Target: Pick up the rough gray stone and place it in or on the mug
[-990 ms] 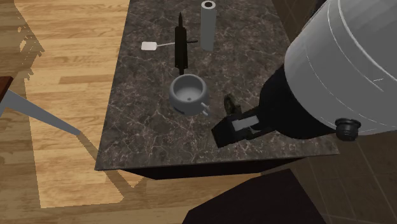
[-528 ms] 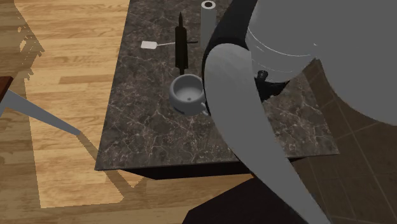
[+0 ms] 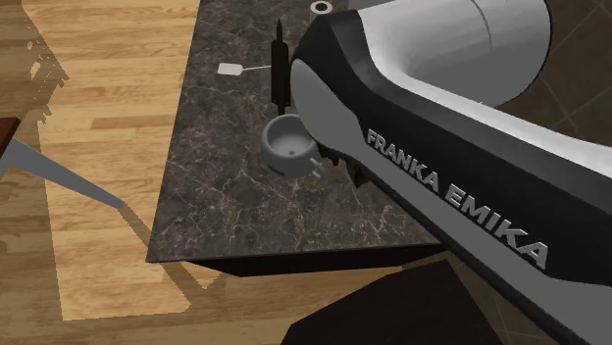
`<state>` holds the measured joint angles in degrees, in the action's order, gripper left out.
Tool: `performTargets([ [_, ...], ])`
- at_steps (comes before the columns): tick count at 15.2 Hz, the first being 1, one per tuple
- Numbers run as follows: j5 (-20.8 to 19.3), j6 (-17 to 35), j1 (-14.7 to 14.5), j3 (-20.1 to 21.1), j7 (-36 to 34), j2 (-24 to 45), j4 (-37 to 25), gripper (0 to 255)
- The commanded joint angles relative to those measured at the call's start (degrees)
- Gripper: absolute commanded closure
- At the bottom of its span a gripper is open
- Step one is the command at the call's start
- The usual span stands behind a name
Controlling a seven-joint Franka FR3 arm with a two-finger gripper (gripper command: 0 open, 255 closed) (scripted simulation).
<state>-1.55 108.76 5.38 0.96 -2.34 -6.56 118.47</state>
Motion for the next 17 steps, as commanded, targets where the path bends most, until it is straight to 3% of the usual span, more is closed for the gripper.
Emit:
performTargets([
  [1,-0.9,0.2,0.4,-0.3,0.1,4.7,-2.9,0],
  [10,-4.1,0.1,1.5,-1.7,0.4,23.4,-15.6,0],
  [17,-4.3,5.6,1.8,-1.9,0.2,24.6,-11.3,0],
])
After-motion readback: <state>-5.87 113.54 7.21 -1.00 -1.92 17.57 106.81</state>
